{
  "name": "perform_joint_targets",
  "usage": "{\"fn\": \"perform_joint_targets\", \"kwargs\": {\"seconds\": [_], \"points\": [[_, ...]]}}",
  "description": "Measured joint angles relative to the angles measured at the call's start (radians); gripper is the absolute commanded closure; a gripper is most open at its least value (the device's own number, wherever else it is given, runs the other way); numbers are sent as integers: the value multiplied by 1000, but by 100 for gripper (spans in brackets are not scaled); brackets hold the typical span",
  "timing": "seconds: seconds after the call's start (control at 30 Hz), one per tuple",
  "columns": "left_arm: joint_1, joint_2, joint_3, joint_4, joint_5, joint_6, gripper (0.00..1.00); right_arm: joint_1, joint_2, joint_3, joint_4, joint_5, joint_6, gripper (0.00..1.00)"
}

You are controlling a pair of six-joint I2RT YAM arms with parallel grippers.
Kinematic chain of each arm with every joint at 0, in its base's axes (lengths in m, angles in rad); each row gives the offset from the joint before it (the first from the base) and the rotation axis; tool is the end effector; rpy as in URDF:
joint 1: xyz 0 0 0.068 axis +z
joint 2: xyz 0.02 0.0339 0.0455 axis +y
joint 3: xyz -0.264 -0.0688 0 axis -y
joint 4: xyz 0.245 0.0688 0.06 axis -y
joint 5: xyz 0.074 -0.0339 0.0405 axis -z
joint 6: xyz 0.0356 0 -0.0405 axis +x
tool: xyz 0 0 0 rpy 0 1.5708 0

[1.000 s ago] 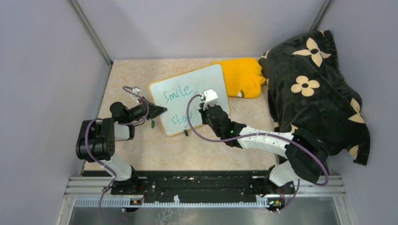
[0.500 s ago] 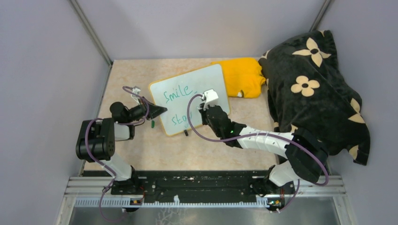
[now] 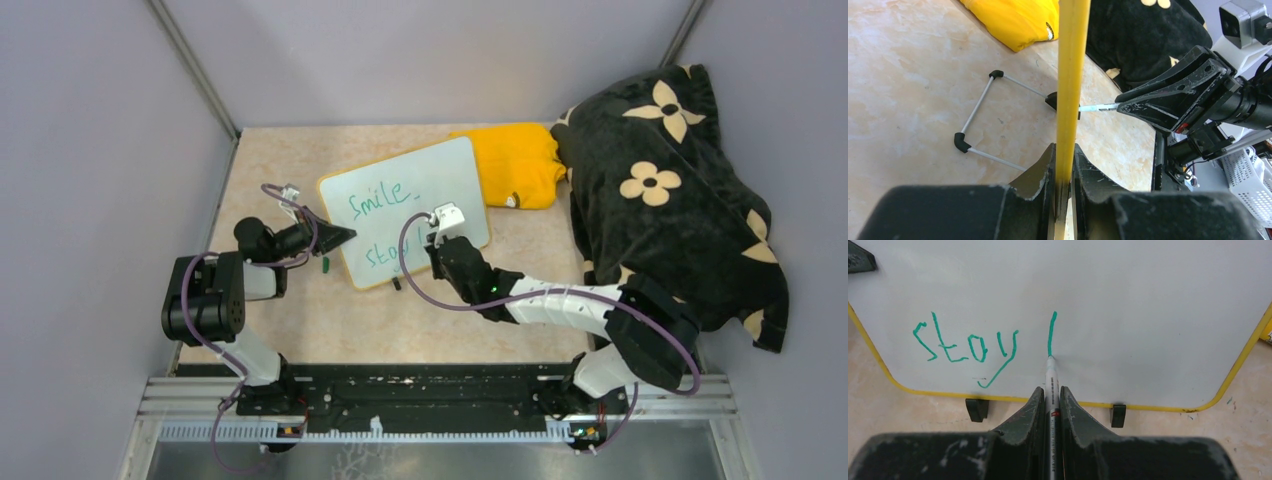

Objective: Write a sentence on the whiteboard

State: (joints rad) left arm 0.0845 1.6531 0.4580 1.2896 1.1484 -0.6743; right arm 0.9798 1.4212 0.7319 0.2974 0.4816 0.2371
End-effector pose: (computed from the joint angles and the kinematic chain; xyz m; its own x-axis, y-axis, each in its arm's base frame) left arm 0.2774 -0.0091 0.1791 -0.4699 -0.2967 -0.8314 0.7385 0.3839 -0.5543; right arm 0.1839 0.2444 0.2247 -0.3237 -0.1088 -0.9399 -0.4335 0.9000 0.0451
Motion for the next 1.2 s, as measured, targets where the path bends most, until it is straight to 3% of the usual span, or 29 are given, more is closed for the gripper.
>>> {"fn": "perform_joint_targets", "kwargs": {"seconds": [0.4, 0.73, 1.2], "points": [[0, 0, 0, 0, 0, 0, 80, 0, -18, -36, -21, -3, 18, 100], [0, 0, 0, 0, 0, 0, 80, 0, -137, -46, -14, -21, 36, 100], [-5, 0, 0, -2, 0, 4, 80, -26, -103, -10, -24, -23, 42, 100]]}}
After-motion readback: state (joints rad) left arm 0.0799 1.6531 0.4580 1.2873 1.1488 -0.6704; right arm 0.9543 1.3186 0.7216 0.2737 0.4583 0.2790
